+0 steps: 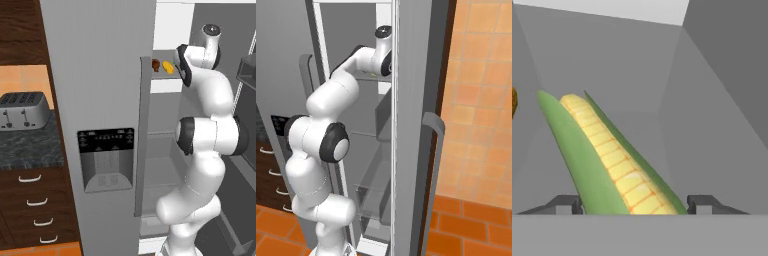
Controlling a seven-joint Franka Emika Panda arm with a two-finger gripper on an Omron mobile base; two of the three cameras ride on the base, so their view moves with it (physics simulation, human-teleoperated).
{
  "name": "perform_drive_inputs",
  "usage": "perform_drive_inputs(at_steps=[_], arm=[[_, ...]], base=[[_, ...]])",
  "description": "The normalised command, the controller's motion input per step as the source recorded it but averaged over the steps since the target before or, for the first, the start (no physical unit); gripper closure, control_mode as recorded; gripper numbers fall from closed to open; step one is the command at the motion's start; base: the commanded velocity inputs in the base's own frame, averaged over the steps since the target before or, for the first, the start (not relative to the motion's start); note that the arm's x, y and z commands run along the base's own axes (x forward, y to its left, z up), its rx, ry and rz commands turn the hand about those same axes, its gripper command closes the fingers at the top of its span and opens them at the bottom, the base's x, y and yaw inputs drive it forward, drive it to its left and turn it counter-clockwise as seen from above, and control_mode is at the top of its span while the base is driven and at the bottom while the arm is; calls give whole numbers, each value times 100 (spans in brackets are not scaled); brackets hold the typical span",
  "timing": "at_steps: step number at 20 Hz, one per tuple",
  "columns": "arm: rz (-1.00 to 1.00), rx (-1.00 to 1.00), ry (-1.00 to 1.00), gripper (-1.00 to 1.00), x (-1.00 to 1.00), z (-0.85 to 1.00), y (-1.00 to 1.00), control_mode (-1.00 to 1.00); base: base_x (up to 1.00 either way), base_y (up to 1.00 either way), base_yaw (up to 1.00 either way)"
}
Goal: Place one corn and one chicken drumstick in each tupperware on the nearby counter, to pack two identical lunches.
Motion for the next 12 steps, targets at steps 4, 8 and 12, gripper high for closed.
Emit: perform_drive_inputs(at_steps=[4,8,12], arm=[[3,0,-27,100,-91,0,4,-100],[4,-14,-59,100,-100,14,40,-100],[2,-18,-32,100,-100,61,74,-100]], base=[[0,0,0],[0,0,0],[0,0,0]])
